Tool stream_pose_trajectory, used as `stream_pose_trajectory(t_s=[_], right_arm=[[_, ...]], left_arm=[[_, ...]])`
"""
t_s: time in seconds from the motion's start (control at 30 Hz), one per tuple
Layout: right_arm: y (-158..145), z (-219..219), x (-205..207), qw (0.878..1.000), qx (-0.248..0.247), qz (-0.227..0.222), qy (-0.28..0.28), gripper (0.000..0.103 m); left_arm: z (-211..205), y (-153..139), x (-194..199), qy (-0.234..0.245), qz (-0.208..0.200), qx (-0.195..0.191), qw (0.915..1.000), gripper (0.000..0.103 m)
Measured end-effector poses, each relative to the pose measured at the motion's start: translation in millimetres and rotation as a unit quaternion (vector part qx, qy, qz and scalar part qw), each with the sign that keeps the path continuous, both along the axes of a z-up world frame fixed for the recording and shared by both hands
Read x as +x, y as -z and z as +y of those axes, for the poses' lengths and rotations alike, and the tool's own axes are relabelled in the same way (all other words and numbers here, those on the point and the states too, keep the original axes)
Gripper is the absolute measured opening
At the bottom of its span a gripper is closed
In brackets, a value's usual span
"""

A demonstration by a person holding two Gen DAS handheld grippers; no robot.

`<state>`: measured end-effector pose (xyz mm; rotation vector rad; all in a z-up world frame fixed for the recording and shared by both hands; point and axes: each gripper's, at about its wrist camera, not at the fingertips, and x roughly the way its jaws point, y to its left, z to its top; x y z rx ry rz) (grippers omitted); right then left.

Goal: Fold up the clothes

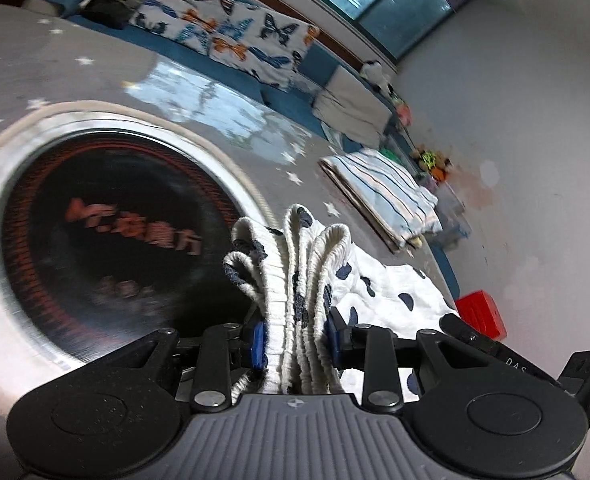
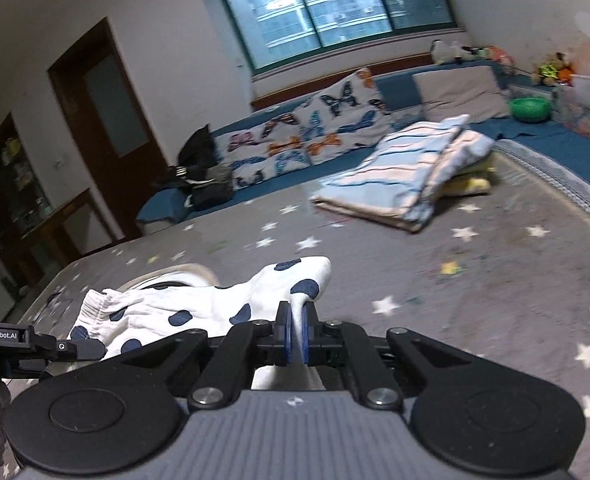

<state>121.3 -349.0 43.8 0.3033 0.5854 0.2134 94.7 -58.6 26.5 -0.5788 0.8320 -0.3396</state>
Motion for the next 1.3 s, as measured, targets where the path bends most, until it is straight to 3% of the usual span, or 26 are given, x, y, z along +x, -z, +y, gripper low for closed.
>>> stream_pose_trajectory(t_s=[0.47,0.6,0.77,0.9,1.03,1.2,1.3], right_arm=[[22.0,-32.3,16.7,0.999,-0.022,0.022,0.043,0.005],[29.3,-34.5,21.7,0.998,-0.024,0.036,0.044,0.011],[29.1,-36.9,21.8,0.998,-0.031,0.035,0.051,0.011],[23.9,-35.6,22.1,0.998,-0.032,0.030,0.045,0.013],[21.8,-27.2,26.4,0.999,-0.033,0.028,0.029,0.026],[26.5,-13.3,39.4,0.999,-0.038,0.036,0.012,0.026],[28.3,-6.3,48.6,0.998,-0.042,0.041,0.004,0.026]], left_arm=[[-49.5,18.9,35.2,0.039,0.019,0.044,0.9981,0.033],[-47.7,20.8,35.3,0.039,0.019,0.054,0.9976,0.036],[-43.6,15.9,35.3,0.034,0.014,0.065,0.9973,0.047],[-39.7,5.6,32.7,0.027,-0.012,0.084,0.9960,0.051],[-39.1,-8.3,31.0,0.027,-0.049,0.093,0.9941,0.046],[-52.0,-11.9,38.8,0.061,-0.063,0.081,0.9928,0.026],[-63.7,-8.4,44.9,0.084,-0.062,0.083,0.9911,0.025]])
